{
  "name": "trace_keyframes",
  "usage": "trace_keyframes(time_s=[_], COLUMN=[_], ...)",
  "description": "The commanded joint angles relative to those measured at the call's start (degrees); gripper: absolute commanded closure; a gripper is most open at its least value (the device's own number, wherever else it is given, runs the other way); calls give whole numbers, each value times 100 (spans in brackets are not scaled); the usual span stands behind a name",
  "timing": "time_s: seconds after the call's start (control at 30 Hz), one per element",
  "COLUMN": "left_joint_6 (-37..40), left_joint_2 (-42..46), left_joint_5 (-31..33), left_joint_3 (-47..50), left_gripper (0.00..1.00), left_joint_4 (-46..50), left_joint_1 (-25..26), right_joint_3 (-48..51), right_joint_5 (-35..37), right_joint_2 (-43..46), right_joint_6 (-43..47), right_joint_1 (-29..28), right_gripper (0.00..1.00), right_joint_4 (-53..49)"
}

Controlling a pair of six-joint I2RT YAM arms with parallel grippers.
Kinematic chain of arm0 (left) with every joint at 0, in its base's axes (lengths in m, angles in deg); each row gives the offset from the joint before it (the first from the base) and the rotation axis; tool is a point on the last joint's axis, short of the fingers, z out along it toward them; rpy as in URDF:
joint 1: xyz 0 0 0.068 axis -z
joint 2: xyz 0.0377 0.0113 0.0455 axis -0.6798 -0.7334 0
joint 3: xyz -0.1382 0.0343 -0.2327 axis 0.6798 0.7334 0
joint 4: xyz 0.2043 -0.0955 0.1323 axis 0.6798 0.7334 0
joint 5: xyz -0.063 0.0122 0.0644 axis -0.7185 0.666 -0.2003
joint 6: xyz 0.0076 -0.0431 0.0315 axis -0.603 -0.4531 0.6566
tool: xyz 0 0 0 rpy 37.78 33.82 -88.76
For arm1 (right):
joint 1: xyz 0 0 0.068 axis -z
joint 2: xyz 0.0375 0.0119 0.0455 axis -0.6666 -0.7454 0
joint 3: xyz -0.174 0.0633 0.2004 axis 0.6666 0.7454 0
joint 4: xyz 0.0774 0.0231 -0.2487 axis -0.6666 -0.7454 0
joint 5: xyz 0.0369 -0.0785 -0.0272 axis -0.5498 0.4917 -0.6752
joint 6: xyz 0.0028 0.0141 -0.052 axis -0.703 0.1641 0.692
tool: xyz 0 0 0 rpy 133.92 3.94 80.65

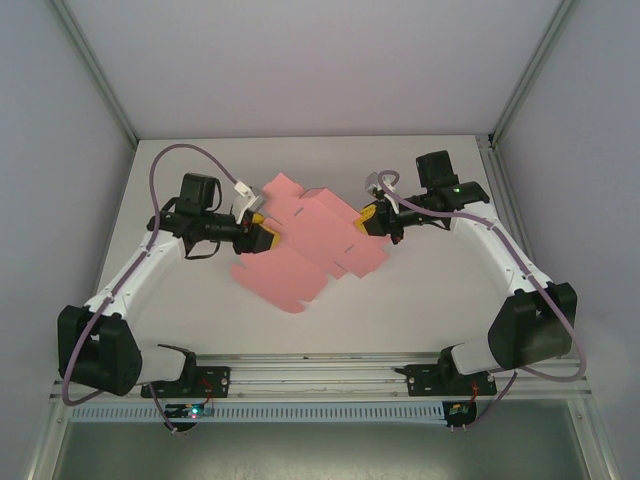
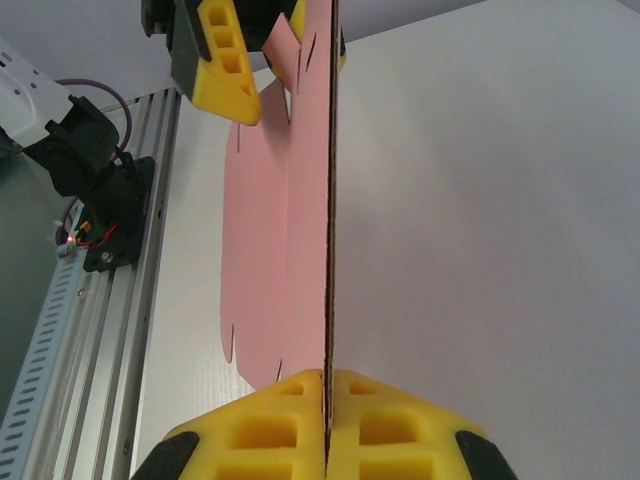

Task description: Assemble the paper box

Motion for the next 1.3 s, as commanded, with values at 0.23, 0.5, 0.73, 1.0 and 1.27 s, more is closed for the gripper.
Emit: trace_keyframes(time_s=[0.23, 0.5, 0.73, 1.0, 1.27], left_joint_6=[-137, -62, -920, -1468, -2190], left_joint_2=[-61, -72, -252, -1161, -2532], left_joint_5=[-88, 1496, 5637, 8461, 9144], left_joint_3=[-272, -366, -300, -384, -1049], left_gripper=[76, 100, 100, 100, 100], left_joint_4=[-177, 216, -443, -1377, -1471], left_joint_1=[-22, 649, 2070, 3418, 3978], right_joint_3=[-85, 102, 374, 875, 845], right_joint_5=[-257, 270, 2135, 4889, 6039], right_joint_2=[-176, -33, 345, 585, 489], right_joint_6=[-41, -1146, -2947, -3882, -4160], right_joint_1=[2, -39, -518, -2045, -2736], right_gripper=[100, 100, 100, 100, 100], right_joint_4=[-35, 928, 1825, 2448, 2687])
